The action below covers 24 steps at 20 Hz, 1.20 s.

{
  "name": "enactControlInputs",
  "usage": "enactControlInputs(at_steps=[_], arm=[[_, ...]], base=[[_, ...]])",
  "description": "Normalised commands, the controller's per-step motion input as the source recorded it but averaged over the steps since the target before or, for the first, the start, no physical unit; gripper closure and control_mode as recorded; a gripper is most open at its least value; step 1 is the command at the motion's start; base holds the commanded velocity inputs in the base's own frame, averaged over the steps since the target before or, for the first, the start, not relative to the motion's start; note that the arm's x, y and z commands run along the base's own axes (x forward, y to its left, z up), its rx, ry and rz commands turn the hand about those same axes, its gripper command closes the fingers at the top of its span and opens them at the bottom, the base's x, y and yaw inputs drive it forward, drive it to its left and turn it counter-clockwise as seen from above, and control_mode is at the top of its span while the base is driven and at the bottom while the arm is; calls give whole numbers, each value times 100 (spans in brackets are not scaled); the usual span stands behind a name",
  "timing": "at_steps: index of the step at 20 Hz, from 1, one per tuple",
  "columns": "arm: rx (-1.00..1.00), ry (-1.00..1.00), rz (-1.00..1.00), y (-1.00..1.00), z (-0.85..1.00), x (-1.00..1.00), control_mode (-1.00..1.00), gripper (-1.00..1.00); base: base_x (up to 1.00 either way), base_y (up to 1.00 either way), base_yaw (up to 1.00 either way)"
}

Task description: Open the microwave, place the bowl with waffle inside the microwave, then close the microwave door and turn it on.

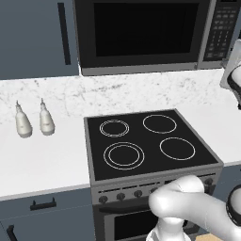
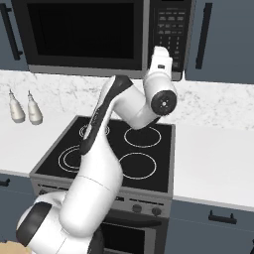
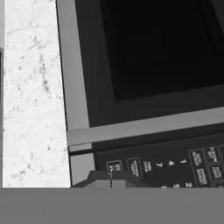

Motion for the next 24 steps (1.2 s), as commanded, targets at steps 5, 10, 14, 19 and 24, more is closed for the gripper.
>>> enactControlInputs(at_steps=[5,10,14,19,24], arm=[[9,0,8,-8,0,63,-100,100],[7,-2,9,-5,0,64,-100,100],[6,-4,8,-4,0,70,-100,100],[7,-3,8,-16,-3,66,-100,100],[3,-14,5,-20,-33,42,-100,100]], base=[[0,0,0],[0,0,0],[0,0,0],[0,0,0],[0,0,0]])
